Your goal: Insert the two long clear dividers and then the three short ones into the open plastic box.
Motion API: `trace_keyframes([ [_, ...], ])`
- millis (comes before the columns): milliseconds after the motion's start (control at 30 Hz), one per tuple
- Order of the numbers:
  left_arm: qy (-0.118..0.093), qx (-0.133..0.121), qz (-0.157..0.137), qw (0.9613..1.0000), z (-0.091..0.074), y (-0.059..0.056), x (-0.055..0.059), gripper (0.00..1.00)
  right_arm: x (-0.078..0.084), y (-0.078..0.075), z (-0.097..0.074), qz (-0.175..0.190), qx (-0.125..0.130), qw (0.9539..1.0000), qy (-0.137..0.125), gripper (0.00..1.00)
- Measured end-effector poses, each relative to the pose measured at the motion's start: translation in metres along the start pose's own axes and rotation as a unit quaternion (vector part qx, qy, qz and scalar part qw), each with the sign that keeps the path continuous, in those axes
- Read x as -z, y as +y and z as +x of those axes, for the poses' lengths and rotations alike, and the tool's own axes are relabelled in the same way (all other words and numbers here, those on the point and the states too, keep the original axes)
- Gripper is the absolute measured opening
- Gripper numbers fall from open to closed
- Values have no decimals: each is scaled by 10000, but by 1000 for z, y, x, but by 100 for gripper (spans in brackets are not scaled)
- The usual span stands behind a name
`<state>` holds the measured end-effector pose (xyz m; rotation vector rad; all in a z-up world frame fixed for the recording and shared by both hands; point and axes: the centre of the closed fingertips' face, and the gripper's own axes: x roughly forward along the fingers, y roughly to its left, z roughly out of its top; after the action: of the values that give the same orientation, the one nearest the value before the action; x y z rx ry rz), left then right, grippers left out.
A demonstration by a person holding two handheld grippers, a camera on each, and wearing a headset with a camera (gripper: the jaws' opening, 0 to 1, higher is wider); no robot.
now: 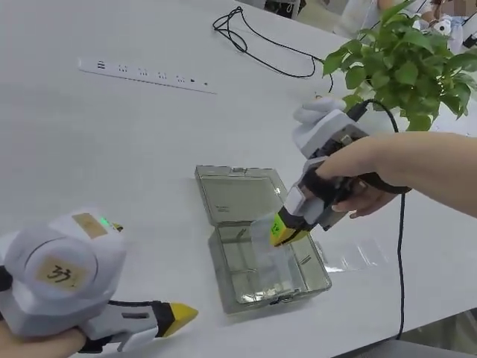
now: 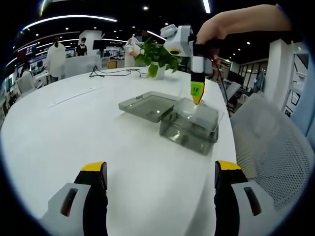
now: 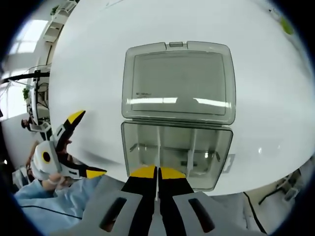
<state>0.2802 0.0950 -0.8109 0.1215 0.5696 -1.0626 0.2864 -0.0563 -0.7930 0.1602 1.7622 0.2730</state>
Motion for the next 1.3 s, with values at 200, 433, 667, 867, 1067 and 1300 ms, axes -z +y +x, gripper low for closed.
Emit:
trace_keyframes([
  [200,-11,-30,-34,10000,0,3,0,92,-2,0,2,-48,56,9999,121,2],
  [433,-9,-34,-59,10000,1,4,1,91,-2,0,4,-61,82,9998,144,2],
  [667,2,-23,-88,10000,1,4,4,91,6,8,6,-67,125,9997,193,2],
  [867,-3,-47,-127,9999,0,5,6,91,0,3,8,-51,131,9997,217,2],
  [1067,8,-68,-153,9999,-1,5,8,91,-1,4,11,-84,158,9995,254,2],
  [1300,9,-80,-187,9998,-1,7,9,91,7,11,12,-109,163,9994,278,2],
])
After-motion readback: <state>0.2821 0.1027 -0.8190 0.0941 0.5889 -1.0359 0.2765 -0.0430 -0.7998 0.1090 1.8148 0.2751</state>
